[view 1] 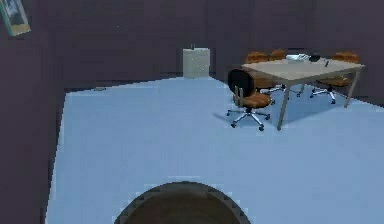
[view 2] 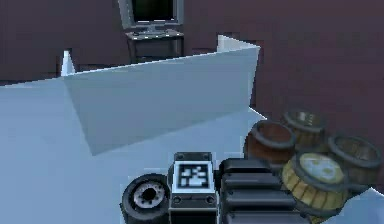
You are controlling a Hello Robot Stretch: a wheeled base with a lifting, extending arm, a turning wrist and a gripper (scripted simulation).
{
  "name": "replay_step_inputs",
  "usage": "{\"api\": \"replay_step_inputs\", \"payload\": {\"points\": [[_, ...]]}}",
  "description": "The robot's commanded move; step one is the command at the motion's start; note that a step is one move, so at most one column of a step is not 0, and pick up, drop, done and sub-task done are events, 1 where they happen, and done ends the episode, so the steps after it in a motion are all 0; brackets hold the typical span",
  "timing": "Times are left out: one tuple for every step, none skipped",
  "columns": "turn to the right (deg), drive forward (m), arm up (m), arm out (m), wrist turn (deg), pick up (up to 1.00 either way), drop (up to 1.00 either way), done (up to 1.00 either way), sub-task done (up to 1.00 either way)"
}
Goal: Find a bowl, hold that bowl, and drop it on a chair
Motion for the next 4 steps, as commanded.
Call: {"api": "replay_step_inputs", "payload": {"points": [[0.0, 1.0, 0.0, 0.0, 0.0, 0.0, 0.0, 0.0, 0.0], [0.0, 1.0, 0.0, 0.0, 0.0, 0.0, 0.0, 0.0, 0.0], [-3.0, 0.0, 0.0, 0.0, 0.0, 0.0, 0.0, 0.0, 0.0], [0.0, 0.7, 0.0, 0.0, 0.0, 0.0, 0.0, 0.0, 0.0]]}}
